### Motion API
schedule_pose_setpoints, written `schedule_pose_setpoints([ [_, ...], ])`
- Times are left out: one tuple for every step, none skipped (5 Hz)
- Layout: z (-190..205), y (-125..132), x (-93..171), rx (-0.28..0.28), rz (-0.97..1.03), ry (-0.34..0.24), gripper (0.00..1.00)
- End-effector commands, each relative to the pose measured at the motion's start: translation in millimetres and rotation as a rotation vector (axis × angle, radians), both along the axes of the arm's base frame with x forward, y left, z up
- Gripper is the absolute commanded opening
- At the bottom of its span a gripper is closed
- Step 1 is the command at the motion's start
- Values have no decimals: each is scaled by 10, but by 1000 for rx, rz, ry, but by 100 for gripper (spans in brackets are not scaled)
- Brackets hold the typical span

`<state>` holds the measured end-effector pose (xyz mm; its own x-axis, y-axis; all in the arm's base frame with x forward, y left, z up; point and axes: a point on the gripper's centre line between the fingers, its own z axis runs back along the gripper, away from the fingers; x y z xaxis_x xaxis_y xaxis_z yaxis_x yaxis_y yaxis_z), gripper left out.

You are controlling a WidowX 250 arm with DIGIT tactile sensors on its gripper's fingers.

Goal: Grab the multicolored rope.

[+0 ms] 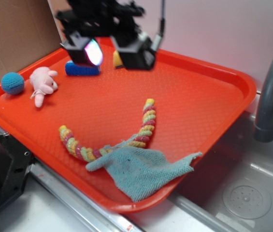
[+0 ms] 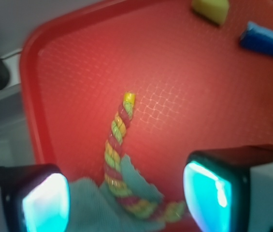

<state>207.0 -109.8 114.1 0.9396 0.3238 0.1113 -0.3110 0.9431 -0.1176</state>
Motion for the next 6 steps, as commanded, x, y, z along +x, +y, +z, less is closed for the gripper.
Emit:
schedule_pose_setpoints([
  [-512,-128,157,14,20,97,100],
  [-842,-57,310,-12,52,154,100],
  [-1045,-16,384,-11,71,199,51],
  [-1037,-34,379,-9,67,210,0],
  [-809,60,337,-48,-42,187,0],
  [-359,211,253,-70,-190,137,0],
])
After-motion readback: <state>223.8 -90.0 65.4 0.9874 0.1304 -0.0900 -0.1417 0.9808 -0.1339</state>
